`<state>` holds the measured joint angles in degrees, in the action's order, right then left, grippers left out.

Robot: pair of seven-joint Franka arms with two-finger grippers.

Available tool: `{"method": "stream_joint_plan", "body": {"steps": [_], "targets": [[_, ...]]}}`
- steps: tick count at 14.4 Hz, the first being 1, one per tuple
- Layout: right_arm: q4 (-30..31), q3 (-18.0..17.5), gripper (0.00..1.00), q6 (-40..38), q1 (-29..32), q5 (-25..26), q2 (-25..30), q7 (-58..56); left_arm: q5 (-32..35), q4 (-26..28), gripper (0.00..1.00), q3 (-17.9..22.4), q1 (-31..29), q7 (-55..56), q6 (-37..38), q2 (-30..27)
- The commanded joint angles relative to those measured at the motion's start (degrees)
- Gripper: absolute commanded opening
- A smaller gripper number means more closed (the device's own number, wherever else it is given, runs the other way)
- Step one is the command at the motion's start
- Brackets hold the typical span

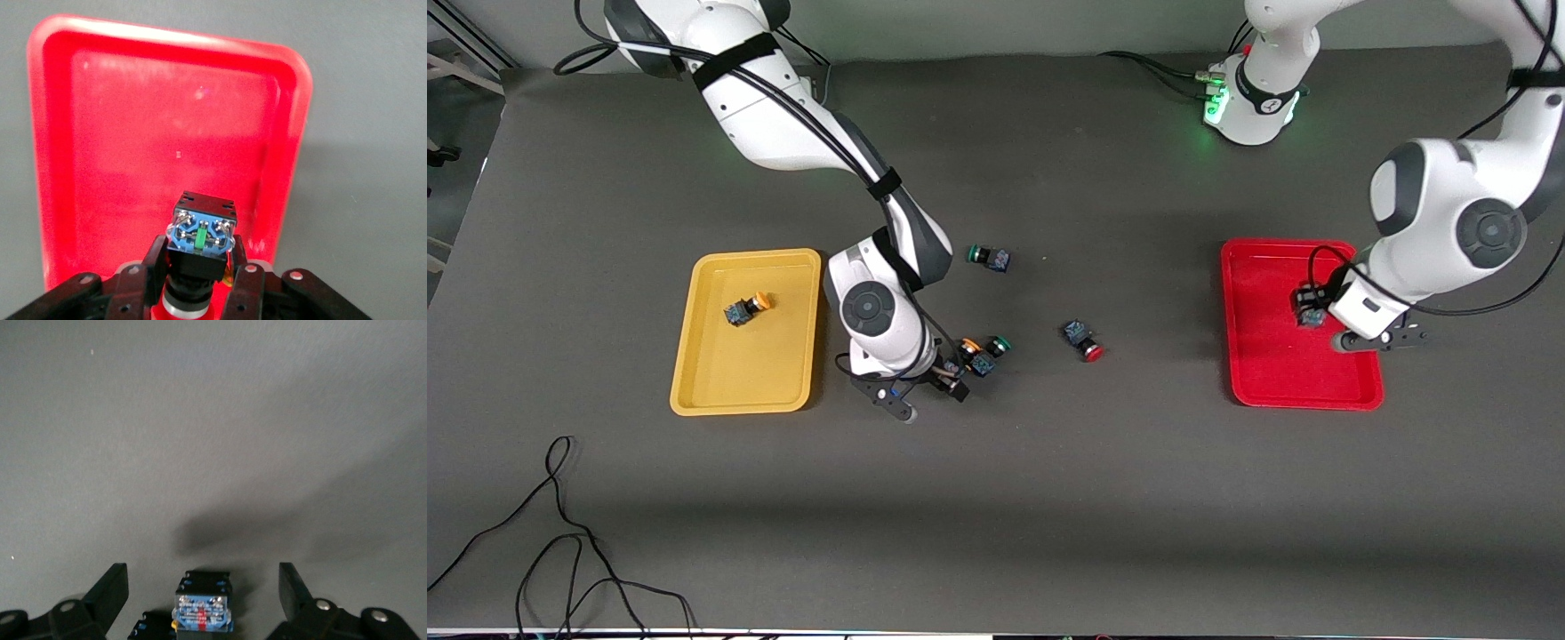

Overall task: Place red and yellow buttons in trays
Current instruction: 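Lower the red button into the red tray while the right gripper grasps another, then open the left gripper over the red tray while the right gripper lifts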

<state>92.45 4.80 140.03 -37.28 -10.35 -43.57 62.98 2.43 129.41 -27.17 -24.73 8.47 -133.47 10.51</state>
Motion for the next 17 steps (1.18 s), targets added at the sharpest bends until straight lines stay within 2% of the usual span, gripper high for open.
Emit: {"method": "stream_joint_plan", "body": {"steps": [1,2,3,4,5,6,7,10,12,15,16,17], "targets": [[-1.5,-0.1,1.00,1.6,-0.7,-1.1,-1.7,1.4,5.4,1.5,0.12,-0.3,0.4,3.1,-7.0,5.9],[-1.4,-0.5,1.00,1.8,-0.7,-1.1,-1.8,1.4,8.2,1.5,0.13,0.2,0.4,5.5,-8.4,7.5],[-1.2,-0.7,0.95,2.0,-0.7,-1.1,-1.9,1.4,10.9,1.5,0.18,0.6,0.5,7.6,-9.2,8.7],[-1.1,-0.7,0.73,2.0,-0.7,-1.1,-1.9,1.4,12.5,1.5,0.31,0.7,0.4,8.7,-9.4,9.4],[-1.2,-0.8,0.35,2.0,-0.7,-1.2,-2.0,1.4,12.8,1.3,0.74,0.7,0.4,8.9,-9.2,9.4],[-1.0,-0.8,0.15,2.0,-0.6,-1.6,-1.9,1.3,12.8,0.8,0.99,0.7,0.4,9.0,-8.1,9.2],[-1.0,-0.8,0.02,2.0,-0.4,-1.9,-1.9,1.2,12.8,0.8,1.00,0.7,0.2,8.9,-6.4,8.0],[-1.1,-0.8,0.00,2.0,-0.1,-1.9,-1.9,0.9,11.2,-4.3,1.00,-0.4,1.1,9.3,6.9,3.4],[-1.1,-0.8,0.00,1.6,0.1,-2.7,-1.6,0.4,4.7,-9.0,1.00,-4.6,1.5,14.1,12.0,2.6],[-1.5,-0.4,0.00,-0.8,0.6,-2.7,0.4,-0.3,3.5,-11.1,1.00,-8.1,5.6,27.8,12.3,3.3],[-2.8,0.2,0.00,-6.5,2.1,-2.4,3.1,-1.4,3.2,-11.6,1.00,-8.1,10.5,34.7,11.4,4.4],[-3.8,0.2,0.00,-10.7,3.7,-2.3,4.9,-3.9,3.1,-12.6,1.00,-8.1,12.6,38.9,10.8,5.5]]}}
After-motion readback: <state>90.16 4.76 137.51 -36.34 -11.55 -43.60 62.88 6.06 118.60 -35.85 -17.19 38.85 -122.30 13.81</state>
